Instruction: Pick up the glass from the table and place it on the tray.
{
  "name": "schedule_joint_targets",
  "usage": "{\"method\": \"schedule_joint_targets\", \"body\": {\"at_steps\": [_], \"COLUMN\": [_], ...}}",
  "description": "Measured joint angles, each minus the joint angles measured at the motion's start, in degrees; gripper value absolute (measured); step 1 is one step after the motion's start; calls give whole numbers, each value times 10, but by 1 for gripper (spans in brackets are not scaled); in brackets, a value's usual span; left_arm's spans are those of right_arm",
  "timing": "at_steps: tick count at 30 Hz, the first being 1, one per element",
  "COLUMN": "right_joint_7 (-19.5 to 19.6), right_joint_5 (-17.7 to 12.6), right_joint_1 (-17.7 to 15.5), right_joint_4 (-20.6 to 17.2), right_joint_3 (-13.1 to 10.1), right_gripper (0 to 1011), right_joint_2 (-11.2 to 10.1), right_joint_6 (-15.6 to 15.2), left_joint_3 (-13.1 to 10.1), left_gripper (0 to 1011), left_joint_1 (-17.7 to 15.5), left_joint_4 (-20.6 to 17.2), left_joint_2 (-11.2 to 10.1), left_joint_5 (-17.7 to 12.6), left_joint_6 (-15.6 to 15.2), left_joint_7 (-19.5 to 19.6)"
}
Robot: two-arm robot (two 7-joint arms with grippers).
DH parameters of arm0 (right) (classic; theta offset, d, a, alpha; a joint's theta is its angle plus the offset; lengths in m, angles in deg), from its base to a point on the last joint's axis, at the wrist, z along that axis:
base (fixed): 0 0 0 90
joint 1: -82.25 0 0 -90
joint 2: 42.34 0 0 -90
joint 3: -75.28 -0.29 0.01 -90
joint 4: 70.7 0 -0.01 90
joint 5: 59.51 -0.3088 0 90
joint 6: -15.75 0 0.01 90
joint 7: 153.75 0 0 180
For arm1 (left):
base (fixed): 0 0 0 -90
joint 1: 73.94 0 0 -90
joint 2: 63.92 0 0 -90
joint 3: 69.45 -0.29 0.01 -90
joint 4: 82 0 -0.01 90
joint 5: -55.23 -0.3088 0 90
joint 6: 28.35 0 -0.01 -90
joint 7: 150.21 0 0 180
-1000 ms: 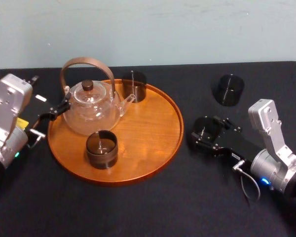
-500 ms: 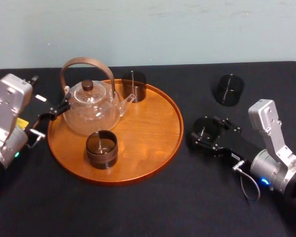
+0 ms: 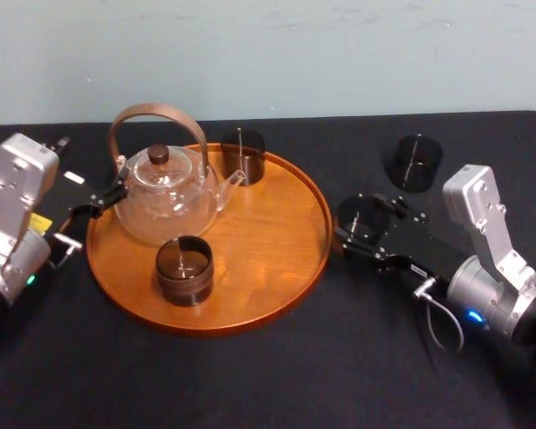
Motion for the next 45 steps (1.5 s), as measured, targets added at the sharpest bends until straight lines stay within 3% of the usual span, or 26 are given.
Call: {"method": "schedule_joint_targets", "body": {"at_steps": [16,31,45], "right_joint_7": [-6,-13,-20], "right_joint_5": [18,21,32], "right_joint_1": [27,51,58], "right_joint_4": [-27,-4,10], "right_joint_3": [35,70,96], "right_gripper": [905,906,905], "right_joint_2": [16,44,54], "right_joint_6": [-15,-15,-8], "left_joint_3": [0,0,0], "left_gripper": [1010,1009,1009], "left_joint_1": [0,0,0], "left_joint_4": [0,0,0], "left_joint_2": [0,0,0], "left_joint_5": [0,0,0], "left_joint_6": [0,0,0], "left_joint_7": [0,0,0]}}
